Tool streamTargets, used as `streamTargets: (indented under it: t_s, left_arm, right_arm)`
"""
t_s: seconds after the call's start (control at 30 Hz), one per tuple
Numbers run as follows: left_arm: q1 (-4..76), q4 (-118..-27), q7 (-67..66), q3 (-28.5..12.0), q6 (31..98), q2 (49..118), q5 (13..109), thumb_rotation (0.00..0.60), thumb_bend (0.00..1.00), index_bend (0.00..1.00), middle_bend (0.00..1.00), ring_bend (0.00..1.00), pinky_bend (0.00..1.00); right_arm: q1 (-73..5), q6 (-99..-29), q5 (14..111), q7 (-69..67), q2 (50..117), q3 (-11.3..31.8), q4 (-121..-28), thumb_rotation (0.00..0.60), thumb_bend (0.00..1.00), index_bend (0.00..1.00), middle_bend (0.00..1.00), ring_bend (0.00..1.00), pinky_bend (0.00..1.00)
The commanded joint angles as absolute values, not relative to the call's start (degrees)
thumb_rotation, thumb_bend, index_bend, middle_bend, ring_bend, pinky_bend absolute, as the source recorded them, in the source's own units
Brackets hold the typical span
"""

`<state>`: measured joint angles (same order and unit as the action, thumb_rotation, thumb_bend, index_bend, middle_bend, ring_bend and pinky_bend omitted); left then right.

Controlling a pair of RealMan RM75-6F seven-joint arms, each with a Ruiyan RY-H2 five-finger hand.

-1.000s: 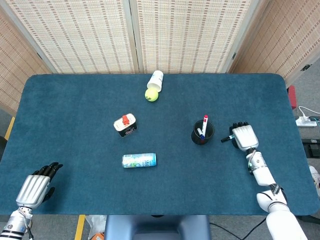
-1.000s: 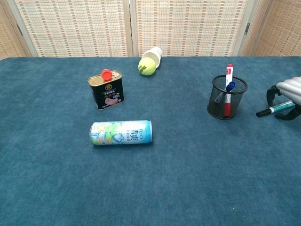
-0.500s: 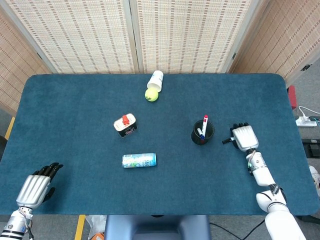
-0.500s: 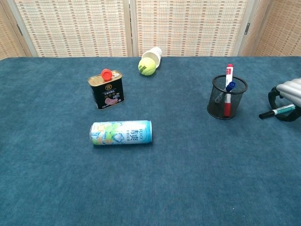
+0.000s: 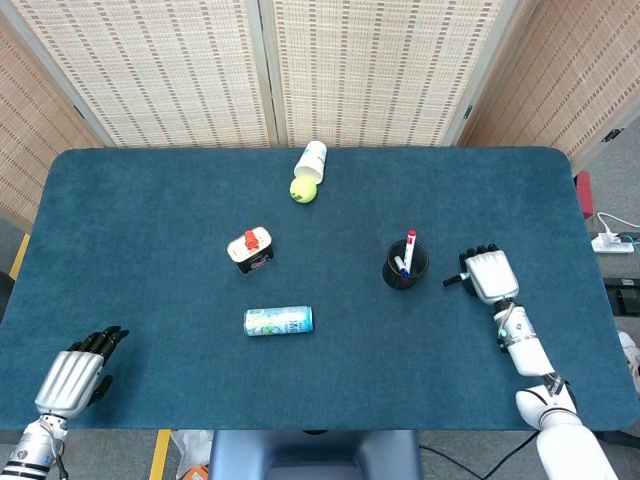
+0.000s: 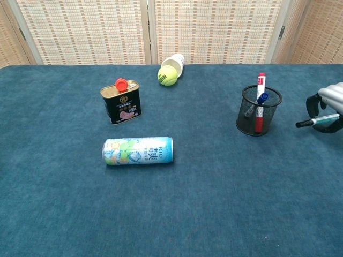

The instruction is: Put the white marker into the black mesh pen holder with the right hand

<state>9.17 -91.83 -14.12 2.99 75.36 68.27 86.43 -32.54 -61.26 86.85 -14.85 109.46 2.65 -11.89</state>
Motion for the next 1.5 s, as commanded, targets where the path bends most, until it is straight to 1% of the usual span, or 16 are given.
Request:
streamTargets:
  t_s: [0.03,0.17,0.23,0.37,0.4,0.5,0.63,0.7,0.8,0.97,1.07,1.1,1.27,1.5]
  left_arm:
    - [9.1,-91.9,-14.1,3.1,75.6,68.2,86.7,0.6,0.33,0.17,0.14,0.2,0.4]
    - [9.1,-92.0,-14.1,3.1,75.8,68.2,87.0,0.6,0.33,0.17,0.14,0.2,0.4]
    - [9.0,-92.0,-13.9,3.2,75.9,68.1,87.2,0.6,0.33,0.17,0.14,0.2,0.4]
    - [8.9,-92.0,-13.8,3.2,76.4,68.1,87.5,0.6,0.33,0.17,0.14,0.2,0.4]
    - [8.9,-92.0,-13.7,3.3,76.4,68.1,87.7,0.6,0.33,0.17,0.14,0.2,0.4]
    - [8.9,-92.0,-13.6,3.3,76.6,68.1,88.0,0.6,0.33,0.17,0.14,0.2,0.4]
    - [8.9,-91.8,-13.4,3.3,76.4,68.1,87.8,0.6,0.33,0.17,0.14,0.2,0.4]
    - [9.0,-91.7,-13.4,3.3,76.2,68.2,87.5,0.6,0.33,0.17,0.14,0.2,0.4]
    - [9.0,-91.6,-13.4,3.2,75.9,68.3,87.3,0.6,0.33,0.17,0.14,0.2,0.4]
    - [9.0,-91.6,-13.5,3.2,75.9,68.3,87.2,0.6,0.33,0.17,0.14,0.2,0.4]
    - [9.0,-91.7,-13.5,3.2,76.0,68.2,87.2,0.6,0.33,0.17,0.14,0.2,0.4]
    - [8.9,-91.8,-13.5,3.2,76.2,68.2,87.4,0.6,0.33,0.17,0.14,0.2,0.4]
    - [8.8,-91.9,-13.8,3.3,76.7,68.2,87.9,0.6,0.33,0.17,0.14,0.2,0.4]
    - [8.7,-91.9,-13.7,3.3,76.8,68.1,87.9,0.6,0.33,0.17,0.14,0.2,0.4]
  right_arm:
    - [-31.6,-64.5,87.1,-16.8,107.8,2.7,-14.2,0.6,0.26,0.66,0.46,0.39,0.39]
    - [-30.4,-68.7,86.7,-21.4,104.9,3.5,-19.7,0.6,0.26,0.67,0.47,0.4,0.4]
    - [-30.0,-69.5,86.6,-25.4,101.9,3.7,-25.2,0.6,0.26,0.68,0.47,0.4,0.4]
    - [-29.3,-68.3,85.8,-32.1,92.9,4.3,-41.4,0.6,0.26,0.68,0.47,0.4,0.4]
    - [-29.1,-68.0,85.6,-32.1,90.2,4.5,-46.0,0.6,0.26,0.68,0.47,0.4,0.4]
    - [-28.4,-67.9,84.4,-30.2,85.1,5.3,-55.4,0.6,0.26,0.68,0.47,0.4,0.4]
    - [-27.7,-66.4,82.6,-31.3,79.6,6.2,-65.9,0.6,0.26,0.68,0.47,0.4,0.4]
    - [-27.7,-65.6,82.0,-31.9,77.2,6.7,-70.0,0.6,0.26,0.68,0.47,0.4,0.41]
    - [-27.6,-65.5,80.8,-31.7,75.3,7.9,-74.1,0.6,0.26,0.68,0.47,0.4,0.41]
    - [-27.7,-65.2,80.0,-33.1,74.5,8.9,-76.5,0.6,0.26,0.68,0.47,0.4,0.41]
    - [-28.2,-64.2,78.7,-36.7,74.2,10.5,-78.7,0.6,0.26,0.68,0.47,0.41,0.41]
    - [-28.7,-63.0,77.9,-40.0,74.7,11.2,-78.6,0.6,0.26,0.68,0.47,0.41,0.41]
    - [-30.5,-60.0,79.4,-47.3,77.4,11.3,-74.8,0.6,0.26,0.68,0.47,0.41,0.41]
    - [-32.8,-57.8,81.2,-52.5,81.7,11.0,-69.2,0.6,0.26,0.68,0.47,0.41,0.41]
